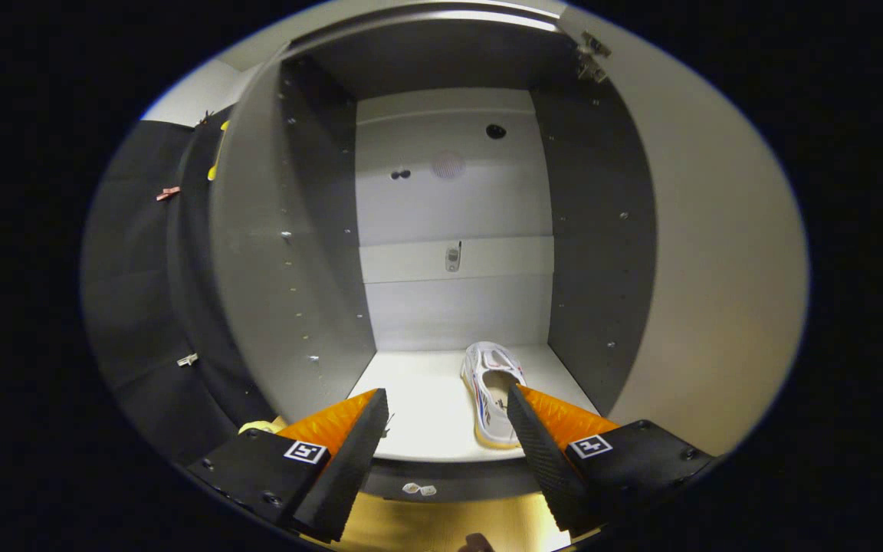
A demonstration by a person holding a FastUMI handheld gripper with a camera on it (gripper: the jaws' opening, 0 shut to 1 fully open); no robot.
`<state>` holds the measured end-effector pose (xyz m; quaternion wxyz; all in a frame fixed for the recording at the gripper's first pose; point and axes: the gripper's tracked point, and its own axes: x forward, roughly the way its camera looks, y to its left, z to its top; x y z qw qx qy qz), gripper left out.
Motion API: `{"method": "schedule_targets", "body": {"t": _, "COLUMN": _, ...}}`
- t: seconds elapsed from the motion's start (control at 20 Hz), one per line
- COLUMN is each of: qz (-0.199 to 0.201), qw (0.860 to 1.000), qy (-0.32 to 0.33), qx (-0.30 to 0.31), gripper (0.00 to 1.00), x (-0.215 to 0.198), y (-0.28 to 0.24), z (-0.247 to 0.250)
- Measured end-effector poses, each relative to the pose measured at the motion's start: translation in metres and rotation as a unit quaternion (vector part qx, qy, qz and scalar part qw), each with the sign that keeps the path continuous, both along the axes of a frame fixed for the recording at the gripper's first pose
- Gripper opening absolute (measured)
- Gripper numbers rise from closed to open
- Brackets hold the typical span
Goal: Open the shoe cabinet door, grab the shoes and put them into the shoe cabinet, then close the shoe cabinet door.
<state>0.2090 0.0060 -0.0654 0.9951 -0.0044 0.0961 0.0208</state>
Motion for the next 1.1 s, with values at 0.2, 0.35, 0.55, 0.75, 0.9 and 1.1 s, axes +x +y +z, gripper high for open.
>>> {"method": "schedule_targets", "body": {"t": 0.2, "qz": 0.006, "qw": 1.000, "qy": -0.016, "qx": 0.009, "gripper": 0.98, "x": -0.087, "y": 0.001, "z": 0.026}}
{"method": "schedule_targets", "body": {"t": 0.35, "qz": 0.028, "qw": 0.999, "qy": -0.021, "qx": 0.027, "gripper": 0.98, "x": -0.151, "y": 0.001, "z": 0.042}}
{"method": "schedule_targets", "body": {"t": 0.55, "qz": 0.064, "qw": 0.997, "qy": -0.027, "qx": 0.043, "gripper": 0.98, "x": -0.227, "y": -0.014, "z": 0.064}}
{"method": "schedule_targets", "body": {"t": 0.75, "qz": 0.101, "qw": 0.993, "qy": -0.034, "qx": 0.039, "gripper": 0.98, "x": -0.290, "y": -0.056, "z": 0.081}}
{"method": "schedule_targets", "body": {"t": 0.9, "qz": 0.122, "qw": 0.991, "qy": -0.047, "qx": 0.040, "gripper": 0.98, "x": -0.324, "y": -0.103, "z": 0.097}}
{"method": "schedule_targets", "body": {"t": 1.1, "qz": 0.115, "qw": 0.992, "qy": -0.045, "qx": 0.033, "gripper": 0.98, "x": -0.339, "y": -0.170, "z": 0.100}}
